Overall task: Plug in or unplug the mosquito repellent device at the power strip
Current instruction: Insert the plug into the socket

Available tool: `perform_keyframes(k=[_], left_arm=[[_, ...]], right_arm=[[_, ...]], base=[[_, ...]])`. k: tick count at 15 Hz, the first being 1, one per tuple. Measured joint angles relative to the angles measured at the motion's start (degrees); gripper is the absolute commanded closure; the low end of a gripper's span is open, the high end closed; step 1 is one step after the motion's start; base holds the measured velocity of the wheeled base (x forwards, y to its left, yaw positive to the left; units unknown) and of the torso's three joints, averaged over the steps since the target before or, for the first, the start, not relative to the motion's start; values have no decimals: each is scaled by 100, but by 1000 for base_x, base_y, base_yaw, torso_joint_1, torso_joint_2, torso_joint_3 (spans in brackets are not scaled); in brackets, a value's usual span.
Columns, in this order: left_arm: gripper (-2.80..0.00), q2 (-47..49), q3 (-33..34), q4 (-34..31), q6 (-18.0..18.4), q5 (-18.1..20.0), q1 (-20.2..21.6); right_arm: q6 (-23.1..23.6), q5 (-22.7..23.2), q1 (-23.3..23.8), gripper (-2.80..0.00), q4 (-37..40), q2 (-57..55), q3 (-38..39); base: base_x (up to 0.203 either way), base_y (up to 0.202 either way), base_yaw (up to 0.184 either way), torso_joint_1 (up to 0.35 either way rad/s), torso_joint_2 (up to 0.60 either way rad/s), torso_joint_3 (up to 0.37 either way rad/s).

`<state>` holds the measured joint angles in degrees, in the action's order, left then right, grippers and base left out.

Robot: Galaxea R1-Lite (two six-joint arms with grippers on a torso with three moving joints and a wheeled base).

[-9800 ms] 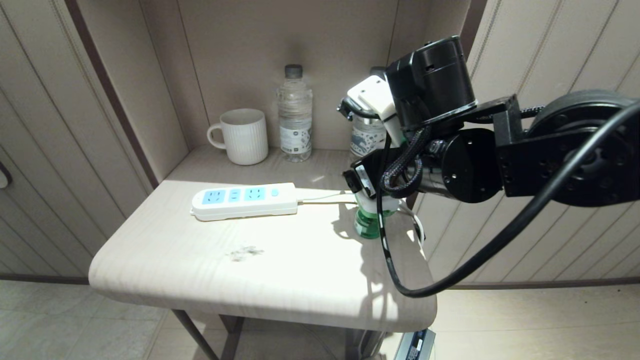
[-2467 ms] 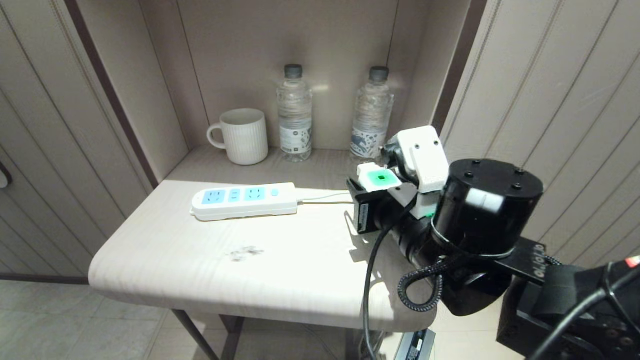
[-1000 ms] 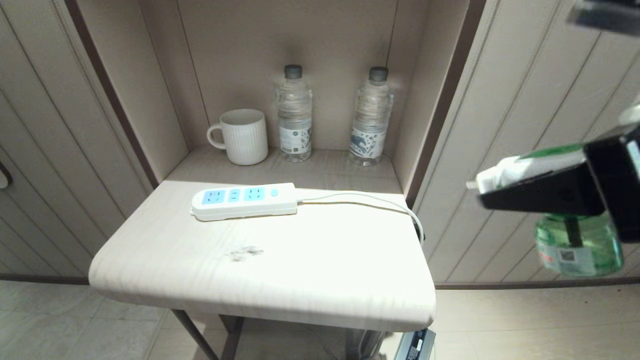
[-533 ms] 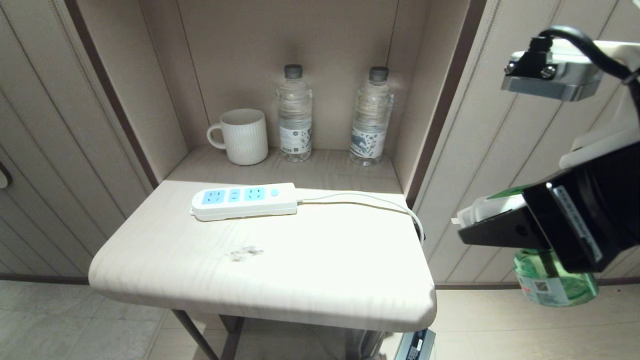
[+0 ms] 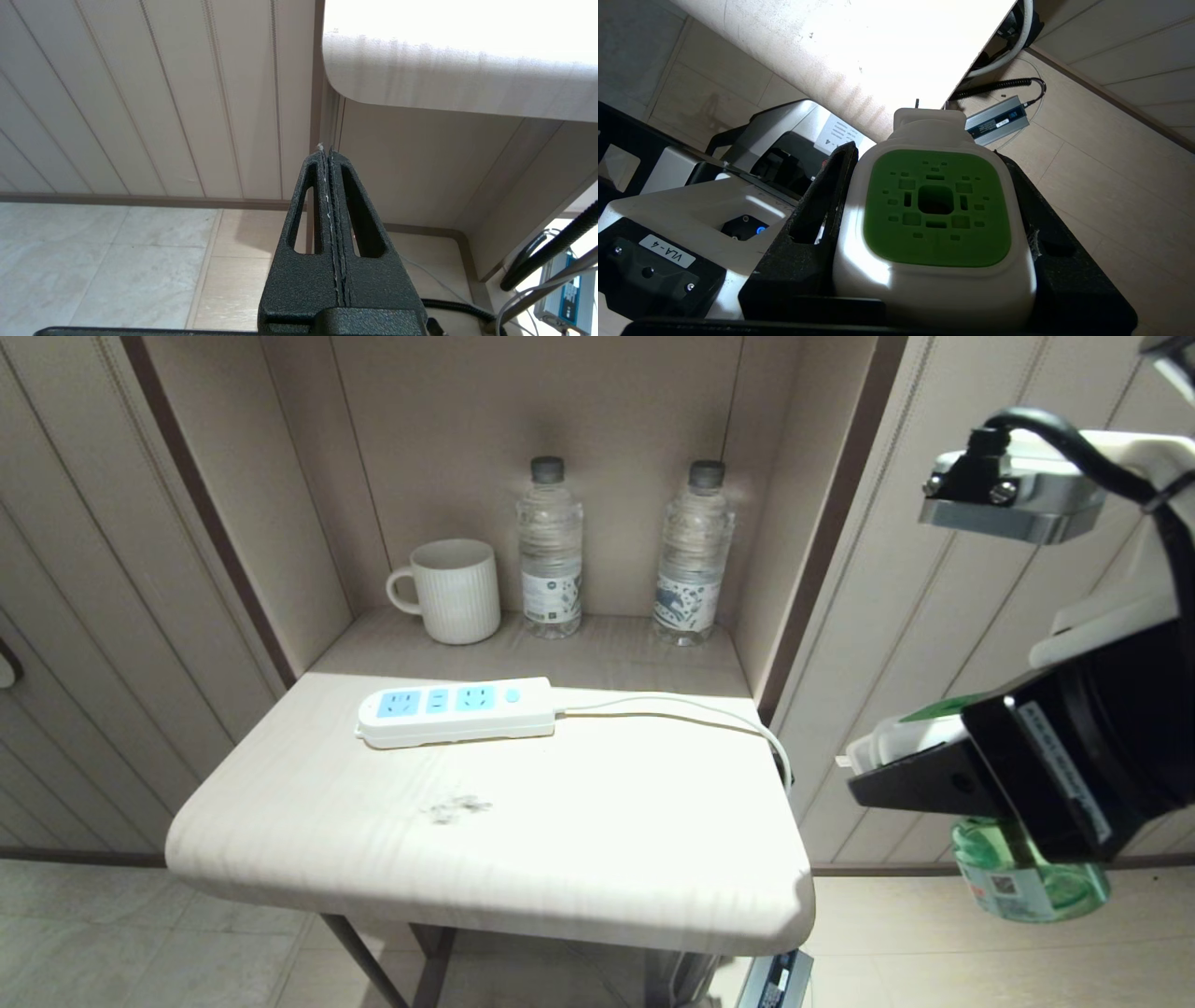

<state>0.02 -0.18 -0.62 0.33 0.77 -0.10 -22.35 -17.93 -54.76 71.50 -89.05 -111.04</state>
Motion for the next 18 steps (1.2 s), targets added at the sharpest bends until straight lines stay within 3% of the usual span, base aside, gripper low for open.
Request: perform_keyframes(k=[9,18], left_arm=[[0,0,2,0,-4,2,2],[0,0,2,0,-9,0,0]], right_arm=[[22,62,-9,0,-6,0,93],[16,49,-118,0,-33,28,134]], base=[[0,0,0,0,0,0],[152,0,0,3,2,4]])
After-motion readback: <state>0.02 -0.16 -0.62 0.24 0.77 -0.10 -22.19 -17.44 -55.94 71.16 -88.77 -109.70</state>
